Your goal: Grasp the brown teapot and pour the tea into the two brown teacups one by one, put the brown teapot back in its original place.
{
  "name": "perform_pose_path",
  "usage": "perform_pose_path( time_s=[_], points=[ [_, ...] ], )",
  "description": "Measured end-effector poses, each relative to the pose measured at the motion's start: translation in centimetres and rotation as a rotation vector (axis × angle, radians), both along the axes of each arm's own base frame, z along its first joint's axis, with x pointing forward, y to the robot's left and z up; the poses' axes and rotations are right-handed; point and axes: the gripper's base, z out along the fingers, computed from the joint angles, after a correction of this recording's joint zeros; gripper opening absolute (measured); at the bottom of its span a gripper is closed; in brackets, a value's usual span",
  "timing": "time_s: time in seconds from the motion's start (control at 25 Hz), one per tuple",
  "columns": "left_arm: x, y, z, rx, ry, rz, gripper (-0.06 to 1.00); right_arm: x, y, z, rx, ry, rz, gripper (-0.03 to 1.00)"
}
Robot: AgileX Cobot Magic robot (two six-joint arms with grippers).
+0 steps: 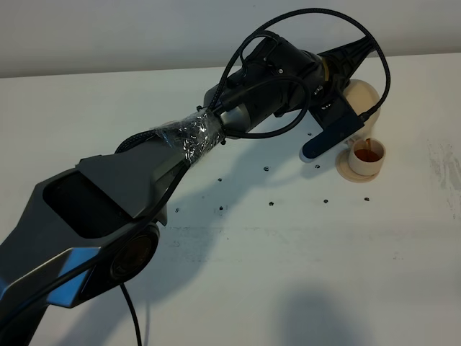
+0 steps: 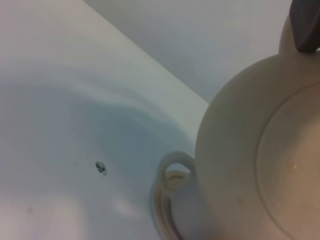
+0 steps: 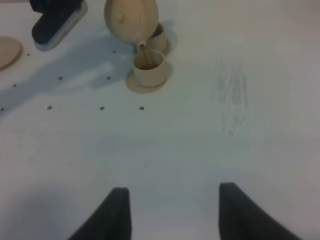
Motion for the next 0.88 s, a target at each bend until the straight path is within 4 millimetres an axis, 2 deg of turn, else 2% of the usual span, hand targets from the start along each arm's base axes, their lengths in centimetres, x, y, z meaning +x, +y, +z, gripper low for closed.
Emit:
perform_pose_path(
  time_s=[0.88],
  points=[
    [0.16,-0.02,0.17,0.013,-0.038,-0.01,0.09,0.0,0.0,0.0,0.0,0.0,0.0,0.4]
  ],
)
